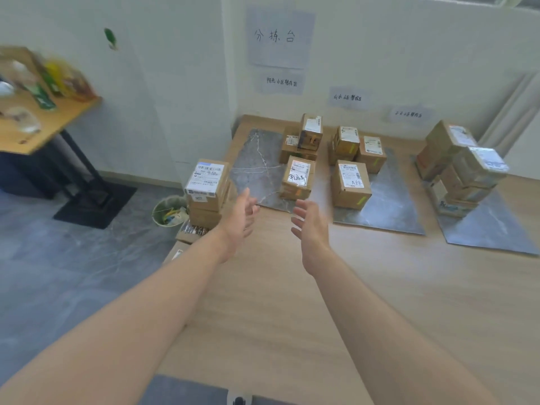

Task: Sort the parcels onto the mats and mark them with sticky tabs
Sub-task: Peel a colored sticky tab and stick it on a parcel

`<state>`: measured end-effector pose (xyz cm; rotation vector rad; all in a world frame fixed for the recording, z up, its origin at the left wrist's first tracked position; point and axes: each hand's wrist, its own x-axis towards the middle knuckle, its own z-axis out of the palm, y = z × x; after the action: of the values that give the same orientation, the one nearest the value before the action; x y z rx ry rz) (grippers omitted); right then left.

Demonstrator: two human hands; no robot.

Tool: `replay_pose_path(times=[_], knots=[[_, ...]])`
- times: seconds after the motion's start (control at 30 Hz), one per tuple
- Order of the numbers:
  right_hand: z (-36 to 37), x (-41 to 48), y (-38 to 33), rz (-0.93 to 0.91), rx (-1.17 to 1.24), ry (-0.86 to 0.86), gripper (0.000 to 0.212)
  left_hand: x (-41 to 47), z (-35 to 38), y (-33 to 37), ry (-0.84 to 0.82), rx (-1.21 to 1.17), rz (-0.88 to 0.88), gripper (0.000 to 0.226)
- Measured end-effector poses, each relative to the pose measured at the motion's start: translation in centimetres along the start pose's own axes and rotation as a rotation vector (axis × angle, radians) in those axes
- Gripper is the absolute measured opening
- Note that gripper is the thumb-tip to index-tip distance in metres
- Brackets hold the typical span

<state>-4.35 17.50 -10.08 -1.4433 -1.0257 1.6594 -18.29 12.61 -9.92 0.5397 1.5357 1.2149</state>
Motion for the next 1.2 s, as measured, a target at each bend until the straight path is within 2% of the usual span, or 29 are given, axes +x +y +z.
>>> replay_pose_path(times=[0.2,0.43,0.67,0.87,0.97,1.07,1.2], knots=[[0.8,-4.3,4.3,0.047,-0.054,-0.077,0.036,-5.0,-4.8,-3.7,0.167,-0.034,0.057,0.057],[4.5,-7.6,7.3,0.077,-0.102,-0.135,0.038,-8.2,-12.7,-4.7,0.280,-0.089,0.076,0.054],[10.6,-8.6,10.7,0.117,-0.151,-0.133,0.036,-6.4,-18.7,-7.4,0.276,-0.038,0.036,0.049],[14.7,-8.4,15.4,0.225,-0.200,-0.072,0.037,-3.2,-23.0,-11.9,0.296,0.025,-0.053,0.044],[15.4,-7.6,18.1,0.289,-0.233,-0.057,0.044,-2.1,-24.5,-14.5,0.278,0.094,-0.112,0.047],[15.8,-7.0,20.3,0.314,-0.265,-0.071,0.033,-1.3,-25.2,-17.4,0.282,0.034,-0.206,0.051],[16.2,-6.7,22.8,0.320,-0.208,-0.150,0.025,-1.0,-25.0,-19.4,0.276,-0.010,-0.264,0.044]])
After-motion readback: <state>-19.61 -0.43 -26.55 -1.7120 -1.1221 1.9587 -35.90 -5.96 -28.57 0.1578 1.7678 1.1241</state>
